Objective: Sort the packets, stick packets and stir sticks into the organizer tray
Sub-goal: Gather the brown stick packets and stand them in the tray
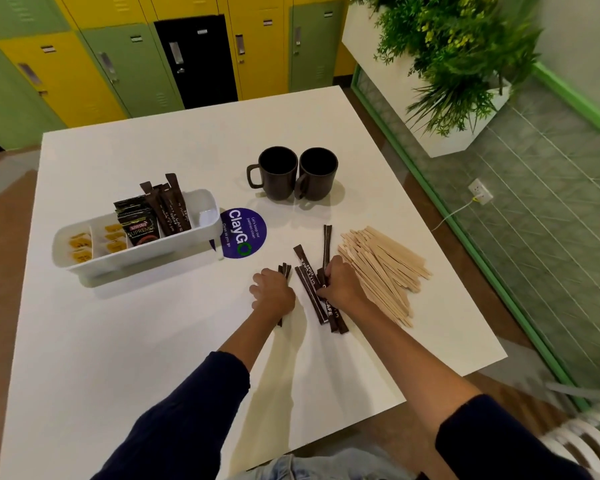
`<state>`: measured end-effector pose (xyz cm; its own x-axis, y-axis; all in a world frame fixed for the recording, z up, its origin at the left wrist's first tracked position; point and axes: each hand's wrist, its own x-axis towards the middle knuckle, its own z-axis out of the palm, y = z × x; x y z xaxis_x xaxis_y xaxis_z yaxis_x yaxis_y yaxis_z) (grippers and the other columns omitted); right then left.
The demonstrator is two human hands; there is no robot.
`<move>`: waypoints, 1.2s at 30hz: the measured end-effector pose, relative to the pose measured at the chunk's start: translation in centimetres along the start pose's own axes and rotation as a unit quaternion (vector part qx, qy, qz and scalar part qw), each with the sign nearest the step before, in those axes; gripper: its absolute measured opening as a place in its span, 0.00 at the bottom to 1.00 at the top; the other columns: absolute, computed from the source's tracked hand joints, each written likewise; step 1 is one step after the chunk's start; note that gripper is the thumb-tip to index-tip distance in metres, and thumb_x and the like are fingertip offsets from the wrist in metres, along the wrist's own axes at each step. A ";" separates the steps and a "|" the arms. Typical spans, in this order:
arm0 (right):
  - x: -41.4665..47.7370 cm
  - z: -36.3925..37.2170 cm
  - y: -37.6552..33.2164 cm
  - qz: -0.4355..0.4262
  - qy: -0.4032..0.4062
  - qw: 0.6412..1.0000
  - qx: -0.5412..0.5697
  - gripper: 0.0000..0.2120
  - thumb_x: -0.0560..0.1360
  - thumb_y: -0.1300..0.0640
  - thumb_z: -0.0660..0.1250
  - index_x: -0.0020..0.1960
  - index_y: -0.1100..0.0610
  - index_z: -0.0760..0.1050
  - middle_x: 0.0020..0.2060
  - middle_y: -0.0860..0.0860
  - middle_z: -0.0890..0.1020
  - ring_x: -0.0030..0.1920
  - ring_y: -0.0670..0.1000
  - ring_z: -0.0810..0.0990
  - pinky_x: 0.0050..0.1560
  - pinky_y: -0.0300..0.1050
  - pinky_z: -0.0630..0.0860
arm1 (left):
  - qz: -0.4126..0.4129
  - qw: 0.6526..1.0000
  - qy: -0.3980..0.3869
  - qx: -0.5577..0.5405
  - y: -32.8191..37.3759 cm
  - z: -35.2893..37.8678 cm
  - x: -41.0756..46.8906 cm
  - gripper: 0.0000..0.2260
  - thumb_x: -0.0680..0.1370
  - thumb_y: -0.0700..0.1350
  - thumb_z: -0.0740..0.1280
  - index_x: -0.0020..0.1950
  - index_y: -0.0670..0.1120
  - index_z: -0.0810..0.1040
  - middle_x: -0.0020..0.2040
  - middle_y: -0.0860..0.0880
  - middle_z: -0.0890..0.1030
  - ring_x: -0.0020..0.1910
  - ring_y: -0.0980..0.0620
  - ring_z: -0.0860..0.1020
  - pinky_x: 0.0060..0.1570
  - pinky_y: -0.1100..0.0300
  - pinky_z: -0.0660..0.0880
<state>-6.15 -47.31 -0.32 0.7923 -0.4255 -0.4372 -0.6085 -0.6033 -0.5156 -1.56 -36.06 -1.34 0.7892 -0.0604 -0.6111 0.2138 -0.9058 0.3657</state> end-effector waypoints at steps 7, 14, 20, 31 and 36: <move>0.2 -1.2 -0.7 0.017 -0.026 0.999 0.014 0.19 0.68 0.68 0.72 0.55 0.62 0.67 0.47 0.57 0.74 0.44 0.54 0.73 0.32 0.41 0.69 | 0.078 0.990 -0.009 -0.115 -1.5 -0.8 0.0 0.15 0.82 0.41 0.52 0.64 0.32 0.63 0.59 0.38 0.64 0.56 0.40 0.72 0.60 0.49 0.72; 0.5 -1.5 -1.7 0.036 -0.020 0.999 -0.001 0.24 0.67 0.63 0.76 0.58 0.63 0.69 0.54 0.58 0.77 0.49 0.54 0.75 0.45 0.46 0.73 | 0.047 0.940 -0.055 -0.334 -2.9 -0.7 -0.5 0.07 0.82 0.43 0.52 0.57 0.41 0.63 0.48 0.43 0.72 0.37 0.52 0.72 0.36 0.60 0.71; -0.4 0.7 -1.5 0.015 -0.004 0.999 -0.034 0.23 0.70 0.64 0.73 0.61 0.63 0.67 0.59 0.59 0.73 0.58 0.58 0.75 0.51 0.48 0.73 | 0.062 0.941 -0.053 -0.330 -3.1 -0.6 -0.6 0.05 0.82 0.42 0.52 0.56 0.42 0.61 0.41 0.47 0.72 0.35 0.56 0.70 0.33 0.64 0.70; -0.2 0.9 -2.0 0.076 0.007 0.996 -0.046 0.19 0.71 0.59 0.74 0.58 0.65 0.73 0.60 0.60 0.73 0.55 0.58 0.78 0.49 0.45 0.75 | 0.087 0.972 -0.004 -0.216 -3.0 0.5 -0.5 0.11 0.78 0.48 0.65 0.49 0.42 0.67 0.44 0.47 0.74 0.43 0.49 0.73 0.38 0.62 0.68; -0.4 1.0 -2.1 0.072 0.000 0.996 -0.059 0.13 0.71 0.56 0.74 0.49 0.60 0.73 0.53 0.58 0.78 0.47 0.54 0.78 0.41 0.42 0.73 | 0.092 0.980 0.026 -0.173 -2.0 1.5 -0.7 0.17 0.72 0.50 0.73 0.48 0.41 0.68 0.42 0.47 0.74 0.41 0.47 0.75 0.40 0.57 0.72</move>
<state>-5.19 -45.18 0.21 0.6968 -0.5142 -0.5000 -0.7067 -0.6112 -0.3564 -3.41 -34.80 -2.68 0.8587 -0.1805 -0.4797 0.2401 -0.6852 0.6877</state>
